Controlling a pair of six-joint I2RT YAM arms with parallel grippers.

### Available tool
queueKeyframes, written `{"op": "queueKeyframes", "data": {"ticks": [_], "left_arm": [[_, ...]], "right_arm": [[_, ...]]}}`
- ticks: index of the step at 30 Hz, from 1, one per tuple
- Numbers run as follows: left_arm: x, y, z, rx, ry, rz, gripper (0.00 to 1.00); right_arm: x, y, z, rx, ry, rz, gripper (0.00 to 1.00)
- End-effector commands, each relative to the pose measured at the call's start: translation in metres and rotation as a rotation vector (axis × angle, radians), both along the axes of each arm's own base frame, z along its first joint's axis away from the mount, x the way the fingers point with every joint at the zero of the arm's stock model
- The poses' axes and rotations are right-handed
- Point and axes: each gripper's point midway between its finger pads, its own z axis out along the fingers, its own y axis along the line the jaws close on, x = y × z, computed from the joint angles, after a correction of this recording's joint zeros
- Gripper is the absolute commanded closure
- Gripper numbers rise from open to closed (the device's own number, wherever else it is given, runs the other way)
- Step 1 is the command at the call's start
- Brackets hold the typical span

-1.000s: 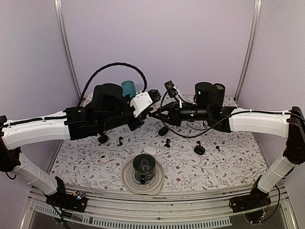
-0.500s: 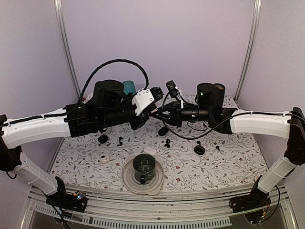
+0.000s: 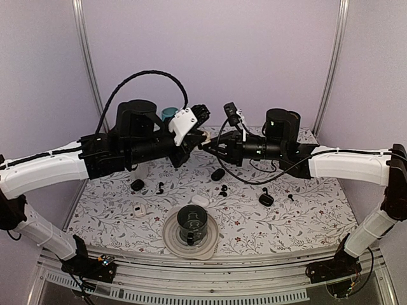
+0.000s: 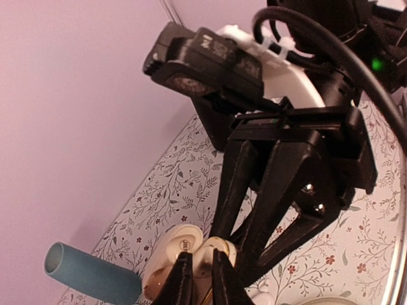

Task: Insert the wireless bluetooth earbuds into the charging case
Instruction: Insert the right earbud into the right side groove of the charging case, then close the charging case.

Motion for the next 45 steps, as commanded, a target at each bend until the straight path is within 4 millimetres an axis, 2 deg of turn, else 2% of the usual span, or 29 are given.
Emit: {"op": "queueKeyframes", "data": {"ticks": [1, 8, 14, 18, 22, 26, 34, 37, 41, 45], "left_arm": [[0.007, 0.021, 0.041, -0.15, 0.027, 0.039, 0.86], [0.015, 0.044, 0.06, -0.285, 0.1, 0.052, 0.85], [0.016, 0.058, 0.06, -0.388, 0.192, 0.005, 0.8], [0.018, 0.068, 0.057, -0.473, 0.283, -0.056, 0.68], [0.034, 0.074, 0.052, -0.525, 0.369, -0.032, 0.67], [0.046, 0.068, 0.035, -0.506, 0.439, -0.033, 0.65], [0.045, 0.045, 0.016, -0.483, 0.527, -0.131, 0.58], [0.043, 0.04, 0.017, -0.48, 0.53, -0.165, 0.58], [0.03, 0.034, 0.027, -0.481, 0.487, -0.227, 0.57], [0.009, 0.023, 0.037, -0.456, 0.436, -0.316, 0.57]], "right_arm": [[-0.004, -0.005, 0.028, 0.068, -0.076, -0.016, 0.95], [-0.003, -0.007, 0.03, 0.084, -0.093, -0.03, 0.96], [-0.004, -0.009, 0.036, 0.102, -0.11, -0.039, 0.96], [-0.009, -0.011, 0.044, 0.127, -0.127, -0.019, 0.96], [-0.02, -0.01, 0.048, 0.142, -0.137, 0.04, 0.96], [-0.03, -0.009, 0.053, 0.161, -0.133, 0.097, 0.96], [-0.042, -0.002, 0.059, 0.181, -0.114, 0.166, 0.96], [-0.04, 0.0, 0.056, 0.182, -0.094, 0.163, 0.96], [-0.032, 0.005, 0.049, 0.17, -0.034, 0.159, 0.95], [-0.019, 0.004, 0.04, 0.169, 0.047, 0.166, 0.96]]}}
